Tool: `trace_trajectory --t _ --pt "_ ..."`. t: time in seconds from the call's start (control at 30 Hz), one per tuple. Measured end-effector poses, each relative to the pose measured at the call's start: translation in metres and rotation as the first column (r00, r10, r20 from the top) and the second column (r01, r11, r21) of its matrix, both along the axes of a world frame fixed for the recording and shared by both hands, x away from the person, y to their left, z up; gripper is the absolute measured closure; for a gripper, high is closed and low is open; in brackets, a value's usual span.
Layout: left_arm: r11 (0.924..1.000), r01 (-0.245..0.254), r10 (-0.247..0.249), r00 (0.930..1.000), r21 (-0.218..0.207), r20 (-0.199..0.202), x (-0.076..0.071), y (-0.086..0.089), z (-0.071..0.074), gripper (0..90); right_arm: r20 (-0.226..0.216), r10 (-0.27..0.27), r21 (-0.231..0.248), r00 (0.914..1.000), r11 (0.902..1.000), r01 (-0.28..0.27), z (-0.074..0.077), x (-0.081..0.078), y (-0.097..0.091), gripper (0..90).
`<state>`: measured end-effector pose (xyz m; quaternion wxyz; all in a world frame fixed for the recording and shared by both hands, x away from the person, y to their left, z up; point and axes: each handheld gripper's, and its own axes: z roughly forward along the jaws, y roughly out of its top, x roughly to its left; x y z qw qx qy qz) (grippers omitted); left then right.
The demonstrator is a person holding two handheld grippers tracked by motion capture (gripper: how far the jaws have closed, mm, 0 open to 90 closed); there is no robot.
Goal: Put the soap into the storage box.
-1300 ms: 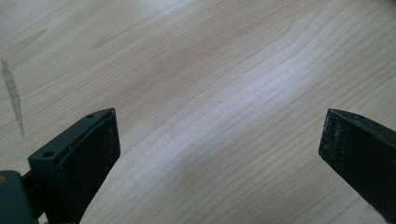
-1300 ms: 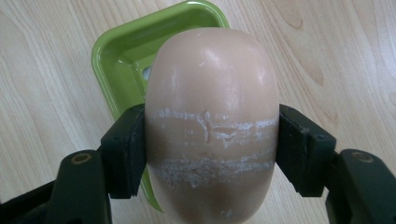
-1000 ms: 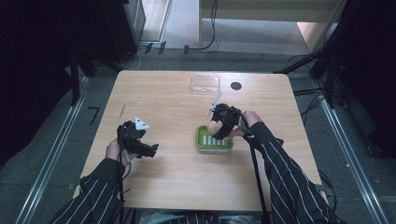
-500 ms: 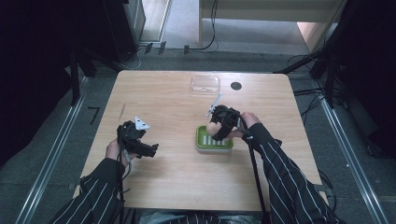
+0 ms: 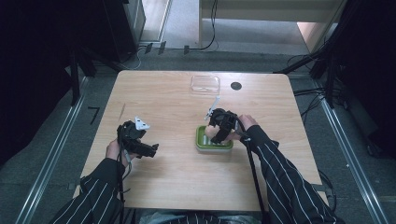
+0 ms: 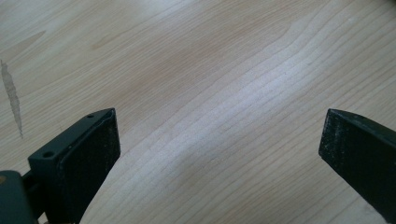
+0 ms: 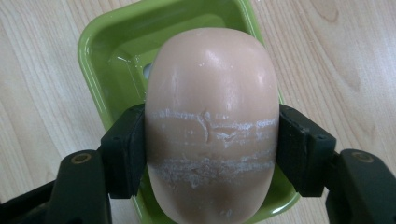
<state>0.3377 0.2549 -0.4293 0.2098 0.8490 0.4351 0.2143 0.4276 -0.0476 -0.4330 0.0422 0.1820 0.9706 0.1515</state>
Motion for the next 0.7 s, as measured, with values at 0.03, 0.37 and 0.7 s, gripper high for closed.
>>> trace_trajectory --t 0.03,0.37,0.7 --pt "1.0000 0.000 0.000 1.0000 -0.001 0.001 -0.0001 0.0000 0.0000 0.0 0.000 0.004 -0.001 1.0000 1.0000 -0.004 -0.0009 0.0001 0.0004 33.9" --pt "1.0000 0.000 0.000 1.0000 -0.002 -0.001 0.0000 0.0002 -0.0001 0.0 0.001 0.001 -0.007 1.0000 1.0000 -0.001 -0.0046 -0.0010 0.0029 33.9" --pt "1.0000 0.000 0.000 1.0000 0.000 -0.001 0.0001 -0.0001 -0.0002 0.0 0.004 0.011 -0.015 0.9999 0.9998 -0.011 -0.0086 -0.0010 0.0047 33.9"
